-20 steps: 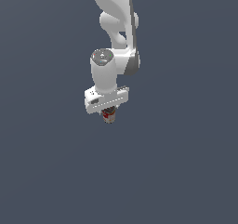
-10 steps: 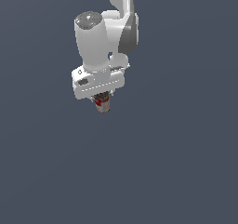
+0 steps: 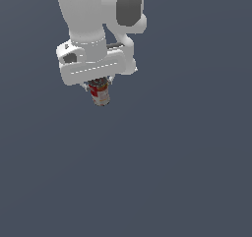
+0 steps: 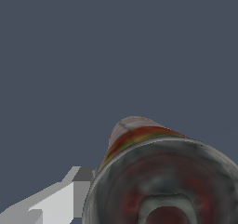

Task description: Pick up the object and move it to a goal position.

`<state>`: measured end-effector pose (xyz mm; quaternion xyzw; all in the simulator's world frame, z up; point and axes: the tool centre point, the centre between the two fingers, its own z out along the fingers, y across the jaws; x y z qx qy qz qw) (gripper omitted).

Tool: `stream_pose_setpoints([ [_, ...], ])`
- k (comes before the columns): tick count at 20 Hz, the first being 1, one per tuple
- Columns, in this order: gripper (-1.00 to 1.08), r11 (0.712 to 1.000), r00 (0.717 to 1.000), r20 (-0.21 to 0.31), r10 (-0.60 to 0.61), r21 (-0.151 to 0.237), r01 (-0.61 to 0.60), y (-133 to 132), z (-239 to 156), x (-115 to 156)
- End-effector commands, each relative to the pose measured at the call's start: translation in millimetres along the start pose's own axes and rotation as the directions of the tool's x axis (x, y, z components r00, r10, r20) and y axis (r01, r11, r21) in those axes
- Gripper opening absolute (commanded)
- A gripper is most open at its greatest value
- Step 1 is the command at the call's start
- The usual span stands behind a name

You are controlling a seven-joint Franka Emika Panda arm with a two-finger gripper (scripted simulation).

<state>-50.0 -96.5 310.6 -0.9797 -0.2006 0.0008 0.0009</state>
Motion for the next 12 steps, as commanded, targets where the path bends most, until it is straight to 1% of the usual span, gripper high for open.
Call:
stream_pose_setpoints([
  [1, -1.0, 1.0, 1.0, -0.002, 0.0, -0.001, 0.0, 3.8, -17.2, -0.7],
  [6, -1.0, 1.0, 1.0, -0.001, 0.0, -0.002, 0.0, 8.8, -36.2, -1.5],
  [12, -1.0, 1.0, 1.0, -0.001, 0.0, -0.002, 0.0, 10.9, -41.5, -0.8],
])
